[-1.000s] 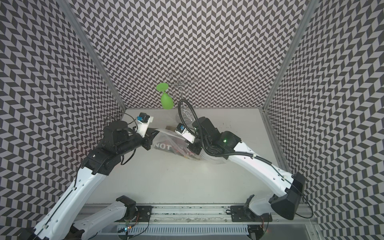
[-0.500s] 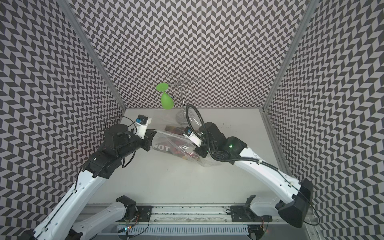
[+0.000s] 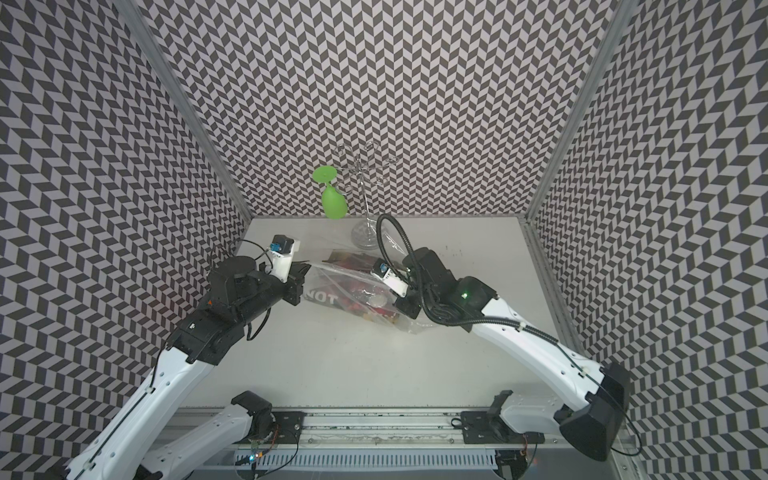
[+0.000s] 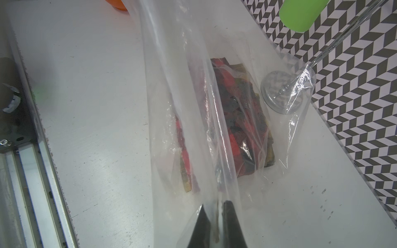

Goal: Place the folded shirt into the vacuum bag
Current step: Close the vacuum bag at the center of the board.

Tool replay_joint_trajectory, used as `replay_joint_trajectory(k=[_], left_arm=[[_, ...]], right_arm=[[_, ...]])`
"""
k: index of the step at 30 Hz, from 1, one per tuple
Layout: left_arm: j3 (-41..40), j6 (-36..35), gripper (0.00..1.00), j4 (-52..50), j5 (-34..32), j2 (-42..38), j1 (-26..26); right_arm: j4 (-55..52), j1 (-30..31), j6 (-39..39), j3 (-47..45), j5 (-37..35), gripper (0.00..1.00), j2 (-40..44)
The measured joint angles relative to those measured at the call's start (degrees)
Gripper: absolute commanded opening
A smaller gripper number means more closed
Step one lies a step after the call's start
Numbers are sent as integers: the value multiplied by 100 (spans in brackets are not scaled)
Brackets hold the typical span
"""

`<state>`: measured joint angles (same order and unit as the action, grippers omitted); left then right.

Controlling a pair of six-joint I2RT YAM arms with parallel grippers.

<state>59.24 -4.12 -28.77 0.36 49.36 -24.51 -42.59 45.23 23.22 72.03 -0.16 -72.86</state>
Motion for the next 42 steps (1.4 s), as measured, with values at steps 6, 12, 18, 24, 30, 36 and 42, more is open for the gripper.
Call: replay_joint_trajectory(k=[6,12,18,24,30,36,42], left_arm=[[2,-26,0,2,-118,-61,-37],[-20,-48,0,96,-302,-245,-61],[-157,-85,0,358,-514,-437,-61],[-170,-162,0,431,-535,-433,-48],[-201,-295,0,514,-527,-326,68],[-201,-422,0,570,-461,-164,166],[-201,-533,0,671,-540,-76,326]], right_arm=[[-74,0,39,70,44,0,-2],[-260,42,79,317,138,0,24],[-481,57,177,669,509,0,179],[-507,162,223,562,667,0,208],[-358,278,221,350,693,0,382],[-216,293,247,-153,472,0,673],[-212,293,313,-297,289,0,721]])
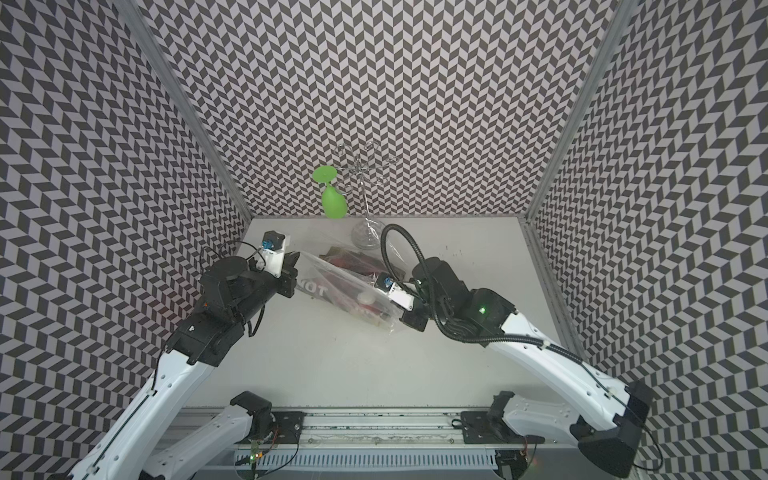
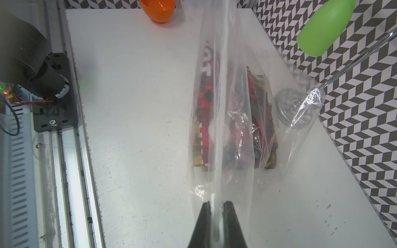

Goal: Place the folded shirt into the vacuum bag
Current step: Close the vacuum bag at the center of the board.

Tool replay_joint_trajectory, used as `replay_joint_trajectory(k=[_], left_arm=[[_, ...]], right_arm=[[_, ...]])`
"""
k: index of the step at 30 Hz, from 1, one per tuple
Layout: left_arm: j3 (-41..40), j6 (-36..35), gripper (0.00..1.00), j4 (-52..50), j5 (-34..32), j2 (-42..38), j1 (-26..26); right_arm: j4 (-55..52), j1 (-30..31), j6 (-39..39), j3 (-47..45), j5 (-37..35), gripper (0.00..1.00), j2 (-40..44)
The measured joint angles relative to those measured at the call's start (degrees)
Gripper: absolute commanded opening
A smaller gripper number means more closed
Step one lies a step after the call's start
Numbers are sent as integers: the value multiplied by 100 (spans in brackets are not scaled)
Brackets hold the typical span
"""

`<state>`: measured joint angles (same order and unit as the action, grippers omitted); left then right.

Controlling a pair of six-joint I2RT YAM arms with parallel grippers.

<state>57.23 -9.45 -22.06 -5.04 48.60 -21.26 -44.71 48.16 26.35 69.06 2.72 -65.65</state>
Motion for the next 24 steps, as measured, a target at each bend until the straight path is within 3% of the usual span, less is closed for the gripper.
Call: replay_joint_trajectory(k=[24], left_arm=[[2,-280,0,120,-573,31,96]], right_arm=[[-70,-247,280,-374,-876,0,52]])
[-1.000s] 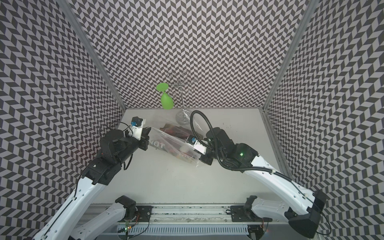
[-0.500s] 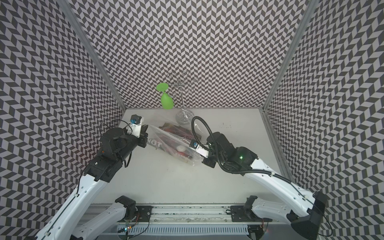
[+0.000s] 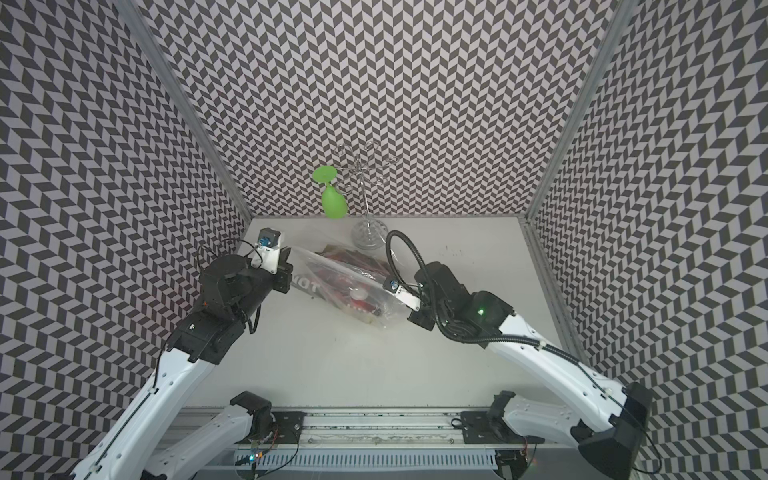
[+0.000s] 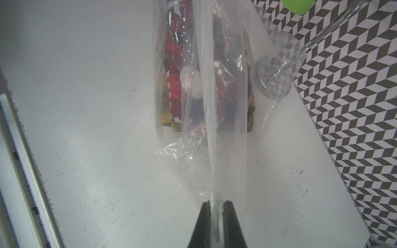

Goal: Place the folded shirt into the vacuum bag
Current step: Close the vacuum bag at the center of the board.

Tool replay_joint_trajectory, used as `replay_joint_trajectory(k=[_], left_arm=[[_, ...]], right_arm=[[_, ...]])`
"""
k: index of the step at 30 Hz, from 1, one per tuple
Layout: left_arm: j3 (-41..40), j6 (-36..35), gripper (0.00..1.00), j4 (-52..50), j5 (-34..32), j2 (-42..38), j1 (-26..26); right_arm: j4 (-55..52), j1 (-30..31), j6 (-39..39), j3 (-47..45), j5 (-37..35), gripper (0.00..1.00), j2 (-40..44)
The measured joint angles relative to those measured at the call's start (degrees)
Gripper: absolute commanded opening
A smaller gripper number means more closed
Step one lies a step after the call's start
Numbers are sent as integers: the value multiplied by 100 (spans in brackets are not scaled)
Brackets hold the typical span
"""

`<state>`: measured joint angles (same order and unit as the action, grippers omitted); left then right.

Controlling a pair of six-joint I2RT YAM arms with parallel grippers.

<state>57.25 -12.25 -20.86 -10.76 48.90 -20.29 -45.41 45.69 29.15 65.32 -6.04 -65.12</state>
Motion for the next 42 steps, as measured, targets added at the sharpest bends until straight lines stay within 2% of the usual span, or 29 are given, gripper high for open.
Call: replay_joint_trajectory(k=[18,42], left_arm=[[-2,-291,0,28,-247,-70,-258],[-2,-463,0,74,-385,-162,-358]], right_arm=[[-101,-249,26,-133,-142,0,2],[-111,-354,46,-81,-367,0,0]])
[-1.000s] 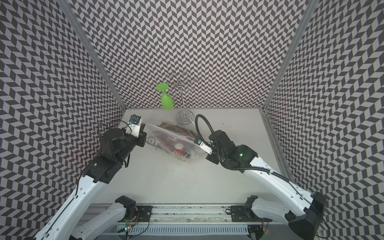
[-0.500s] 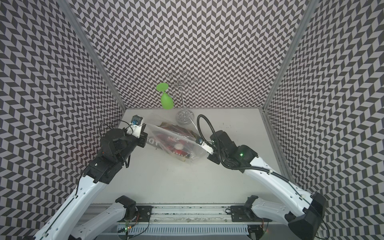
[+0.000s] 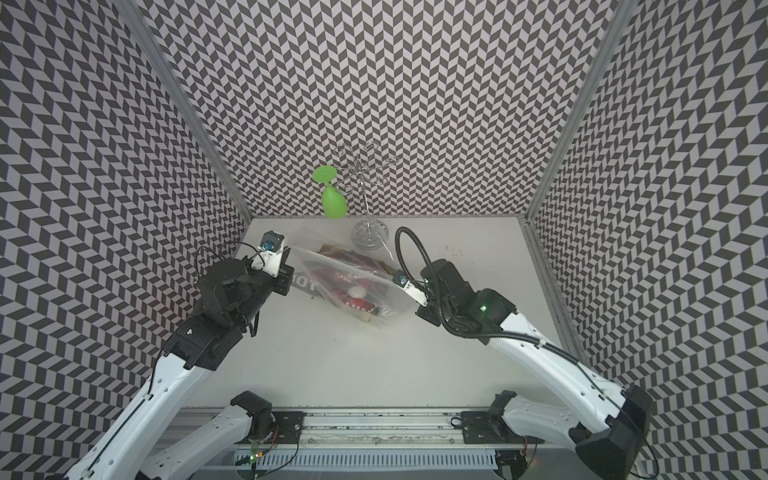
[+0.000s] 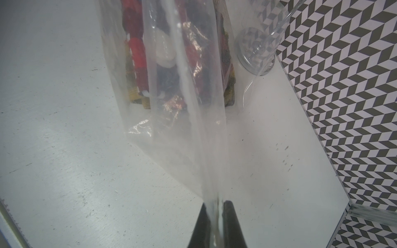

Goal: Place the folded shirt into the vacuum bag
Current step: Close the vacuum bag at the center of the board.

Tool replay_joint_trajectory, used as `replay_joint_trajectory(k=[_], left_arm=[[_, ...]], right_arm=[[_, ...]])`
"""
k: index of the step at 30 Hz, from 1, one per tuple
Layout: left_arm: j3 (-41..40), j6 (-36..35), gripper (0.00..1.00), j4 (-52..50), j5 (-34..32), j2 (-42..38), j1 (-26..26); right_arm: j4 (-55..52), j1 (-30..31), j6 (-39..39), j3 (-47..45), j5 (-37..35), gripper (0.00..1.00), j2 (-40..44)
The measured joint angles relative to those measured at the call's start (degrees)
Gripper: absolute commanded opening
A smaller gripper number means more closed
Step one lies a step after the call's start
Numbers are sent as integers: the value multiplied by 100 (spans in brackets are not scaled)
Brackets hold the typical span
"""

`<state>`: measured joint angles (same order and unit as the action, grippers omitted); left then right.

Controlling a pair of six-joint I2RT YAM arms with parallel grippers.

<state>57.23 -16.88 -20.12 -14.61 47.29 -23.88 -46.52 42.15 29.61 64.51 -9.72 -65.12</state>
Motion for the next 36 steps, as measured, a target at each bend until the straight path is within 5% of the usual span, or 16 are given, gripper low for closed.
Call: replay_joint_trajectory(k=[22,27,33,36], left_arm=[[0,-9,0,37,-72,0,-4],[0,-20,0,42,-129,0,-11],[66,-17,0,466,-1163,-109,247],[118,-11,0,656,-1390,-179,254]], right_arm=[[-35,-24,42,26,-140,1,-44],[-81,-28,55,42,-271,14,-164],[-1403,-308,94,-52,-955,20,-289],[-1661,-289,96,-37,-1064,36,-323]])
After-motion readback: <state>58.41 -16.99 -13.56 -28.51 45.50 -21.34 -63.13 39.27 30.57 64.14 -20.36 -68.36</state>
